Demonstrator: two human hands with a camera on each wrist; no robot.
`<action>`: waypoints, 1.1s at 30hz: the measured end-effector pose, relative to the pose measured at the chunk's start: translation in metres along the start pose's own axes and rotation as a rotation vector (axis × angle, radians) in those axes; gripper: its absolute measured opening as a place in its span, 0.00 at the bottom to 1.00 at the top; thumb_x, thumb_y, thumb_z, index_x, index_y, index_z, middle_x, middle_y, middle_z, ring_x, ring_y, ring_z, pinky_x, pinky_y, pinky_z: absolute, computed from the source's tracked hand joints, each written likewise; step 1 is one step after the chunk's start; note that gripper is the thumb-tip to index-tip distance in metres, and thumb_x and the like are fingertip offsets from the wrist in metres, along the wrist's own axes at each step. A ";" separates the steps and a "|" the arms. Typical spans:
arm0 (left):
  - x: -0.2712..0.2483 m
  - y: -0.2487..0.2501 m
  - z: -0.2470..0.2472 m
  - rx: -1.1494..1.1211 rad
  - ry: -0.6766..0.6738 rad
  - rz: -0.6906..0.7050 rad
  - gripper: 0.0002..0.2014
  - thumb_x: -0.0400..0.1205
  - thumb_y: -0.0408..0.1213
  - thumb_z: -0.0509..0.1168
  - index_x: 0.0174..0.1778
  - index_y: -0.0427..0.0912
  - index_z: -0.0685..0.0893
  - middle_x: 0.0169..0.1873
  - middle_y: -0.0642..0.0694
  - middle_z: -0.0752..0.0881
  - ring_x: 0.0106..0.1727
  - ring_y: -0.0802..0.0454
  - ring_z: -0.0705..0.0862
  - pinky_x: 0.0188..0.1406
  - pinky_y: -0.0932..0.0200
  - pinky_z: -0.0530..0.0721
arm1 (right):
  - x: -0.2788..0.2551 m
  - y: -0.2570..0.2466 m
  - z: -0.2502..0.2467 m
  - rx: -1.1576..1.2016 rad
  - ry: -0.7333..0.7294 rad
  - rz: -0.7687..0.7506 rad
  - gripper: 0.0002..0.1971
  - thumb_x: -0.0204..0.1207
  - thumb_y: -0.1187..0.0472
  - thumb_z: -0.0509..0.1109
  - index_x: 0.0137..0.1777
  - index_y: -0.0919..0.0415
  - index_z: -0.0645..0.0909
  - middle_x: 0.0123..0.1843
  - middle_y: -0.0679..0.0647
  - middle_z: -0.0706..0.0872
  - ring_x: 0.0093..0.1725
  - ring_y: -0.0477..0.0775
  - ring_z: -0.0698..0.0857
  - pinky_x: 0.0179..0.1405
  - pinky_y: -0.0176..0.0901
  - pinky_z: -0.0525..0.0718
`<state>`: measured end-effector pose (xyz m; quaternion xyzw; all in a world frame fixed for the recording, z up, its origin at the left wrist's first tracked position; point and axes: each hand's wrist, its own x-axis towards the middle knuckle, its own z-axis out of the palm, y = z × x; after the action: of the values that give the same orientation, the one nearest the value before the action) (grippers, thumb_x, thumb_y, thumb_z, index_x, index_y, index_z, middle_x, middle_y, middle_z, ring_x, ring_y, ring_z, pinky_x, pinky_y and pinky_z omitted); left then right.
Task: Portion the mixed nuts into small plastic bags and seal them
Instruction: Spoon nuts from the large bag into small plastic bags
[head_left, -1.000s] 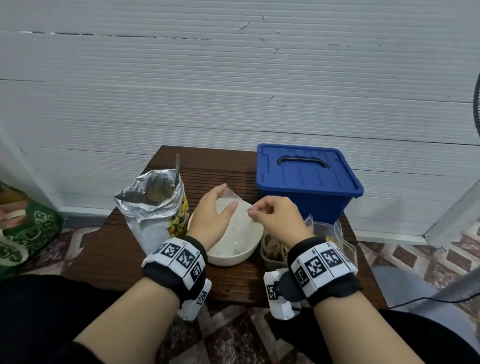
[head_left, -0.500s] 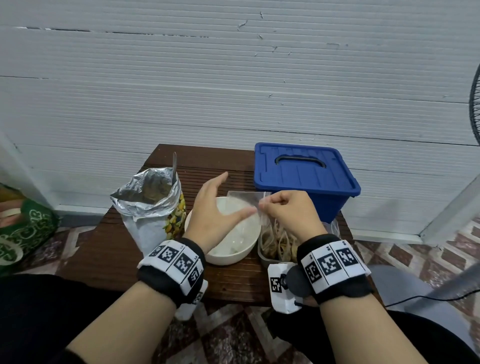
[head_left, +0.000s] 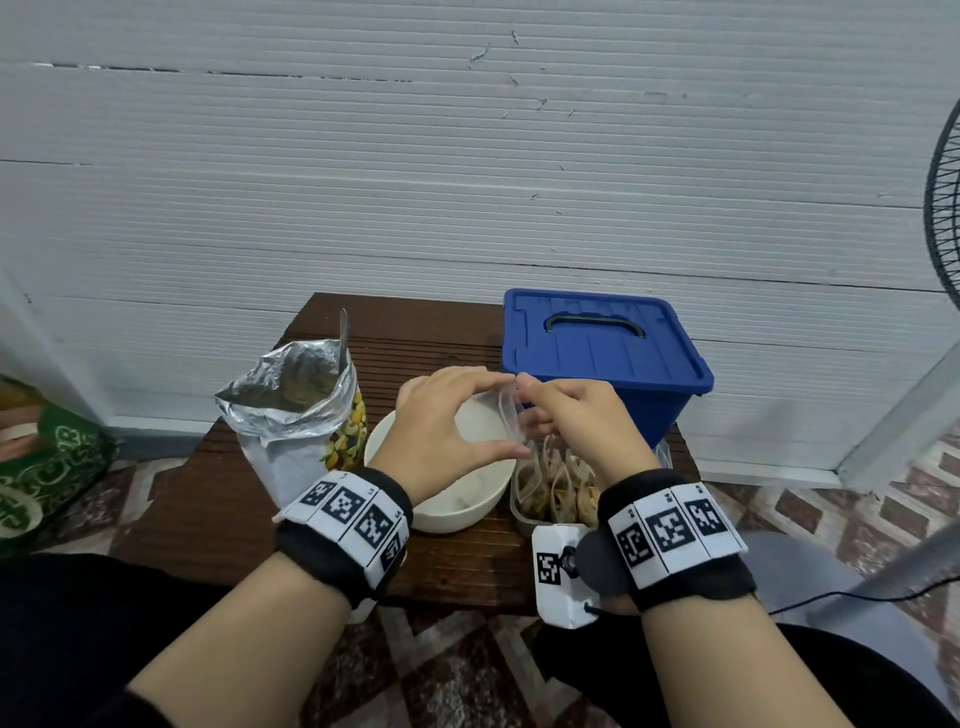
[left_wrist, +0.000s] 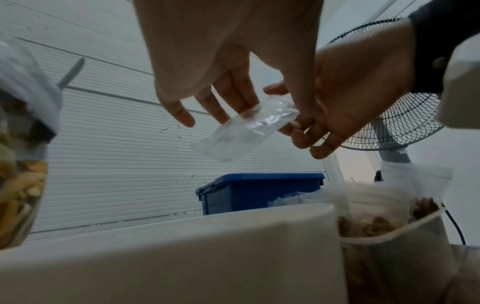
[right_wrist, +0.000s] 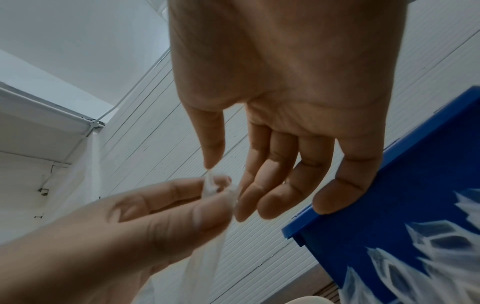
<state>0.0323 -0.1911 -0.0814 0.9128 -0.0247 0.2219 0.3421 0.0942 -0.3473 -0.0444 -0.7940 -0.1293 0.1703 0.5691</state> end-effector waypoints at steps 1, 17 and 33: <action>0.000 0.000 0.000 -0.013 0.011 -0.004 0.34 0.61 0.70 0.71 0.64 0.67 0.79 0.58 0.71 0.80 0.66 0.68 0.75 0.74 0.42 0.68 | -0.001 -0.001 -0.002 0.037 -0.014 0.023 0.13 0.79 0.51 0.69 0.46 0.60 0.89 0.28 0.47 0.87 0.29 0.41 0.84 0.39 0.38 0.78; -0.001 0.009 -0.003 -0.029 0.101 -0.019 0.29 0.63 0.65 0.73 0.57 0.56 0.88 0.51 0.63 0.88 0.57 0.67 0.83 0.68 0.48 0.73 | -0.003 0.002 0.001 -0.115 0.113 -0.086 0.14 0.74 0.57 0.74 0.26 0.55 0.86 0.30 0.49 0.89 0.41 0.50 0.88 0.54 0.56 0.86; -0.008 0.003 -0.021 -0.112 0.133 -0.122 0.22 0.66 0.50 0.80 0.56 0.54 0.89 0.50 0.62 0.88 0.54 0.74 0.83 0.59 0.76 0.76 | -0.003 -0.005 0.016 0.019 0.063 -0.108 0.10 0.78 0.57 0.71 0.39 0.62 0.87 0.34 0.51 0.91 0.38 0.48 0.88 0.44 0.40 0.83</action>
<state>0.0159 -0.1807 -0.0687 0.8752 0.0413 0.2590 0.4064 0.0848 -0.3334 -0.0442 -0.7854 -0.1527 0.1155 0.5887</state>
